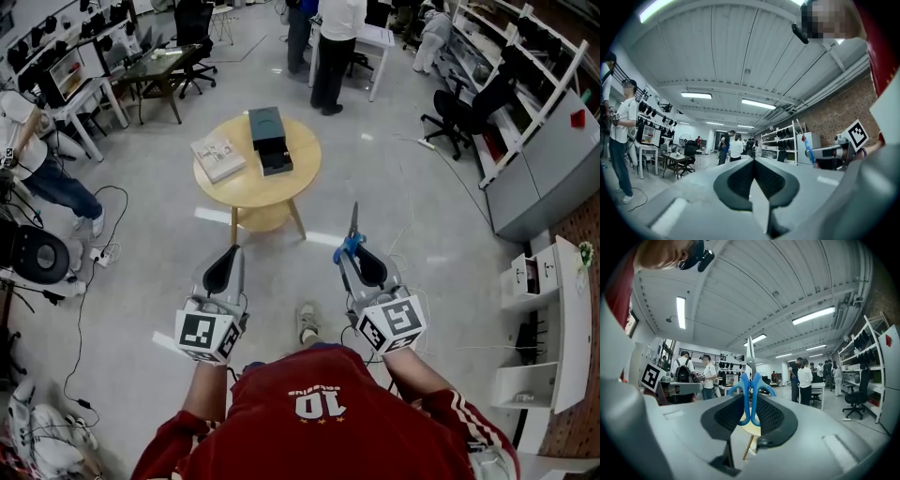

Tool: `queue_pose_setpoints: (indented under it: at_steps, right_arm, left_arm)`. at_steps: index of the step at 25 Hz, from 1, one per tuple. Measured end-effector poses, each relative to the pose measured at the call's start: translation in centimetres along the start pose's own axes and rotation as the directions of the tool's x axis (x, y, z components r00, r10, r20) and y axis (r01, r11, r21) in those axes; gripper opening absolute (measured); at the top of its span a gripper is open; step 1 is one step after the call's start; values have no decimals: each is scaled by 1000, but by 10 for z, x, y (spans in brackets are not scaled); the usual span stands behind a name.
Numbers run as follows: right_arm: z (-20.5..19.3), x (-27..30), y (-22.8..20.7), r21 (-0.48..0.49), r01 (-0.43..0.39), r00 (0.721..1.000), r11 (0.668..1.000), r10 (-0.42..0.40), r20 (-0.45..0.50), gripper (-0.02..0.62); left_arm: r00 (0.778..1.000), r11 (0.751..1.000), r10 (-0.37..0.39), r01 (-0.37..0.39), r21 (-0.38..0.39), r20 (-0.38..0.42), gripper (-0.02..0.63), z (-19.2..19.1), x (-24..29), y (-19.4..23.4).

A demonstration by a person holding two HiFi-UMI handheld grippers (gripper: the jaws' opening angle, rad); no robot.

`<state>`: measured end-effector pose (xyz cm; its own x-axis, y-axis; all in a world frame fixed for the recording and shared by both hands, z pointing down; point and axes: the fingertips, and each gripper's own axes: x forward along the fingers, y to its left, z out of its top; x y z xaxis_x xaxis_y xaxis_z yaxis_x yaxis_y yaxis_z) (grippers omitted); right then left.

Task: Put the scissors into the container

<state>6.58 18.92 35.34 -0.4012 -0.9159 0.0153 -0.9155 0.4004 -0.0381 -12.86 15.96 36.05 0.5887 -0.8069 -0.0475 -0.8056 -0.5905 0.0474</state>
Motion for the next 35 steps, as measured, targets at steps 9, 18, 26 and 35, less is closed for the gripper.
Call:
queue_pose_setpoints:
  at_steps: [9, 18, 26, 35]
  right_arm:
    - [2, 51, -55, 1, -22, 1000, 1000, 22, -13, 86]
    - [1, 122, -101, 23, -64, 998, 998, 65, -10, 86]
    - [0, 176, -150, 52, -93, 995, 994, 94, -16, 86]
    - [0, 206, -178, 73, -164, 986, 984, 166, -25, 86]
  left_arm:
    - [999, 999, 35, -35, 13, 8, 2, 0, 62, 21]
    - [998, 998, 59, -59, -2, -6, 2, -4, 136, 55]
    - [999, 999, 44, -43, 12, -22, 2, -3, 205, 66]
    - [998, 998, 50, -49, 35, -34, 2, 4, 244, 61]
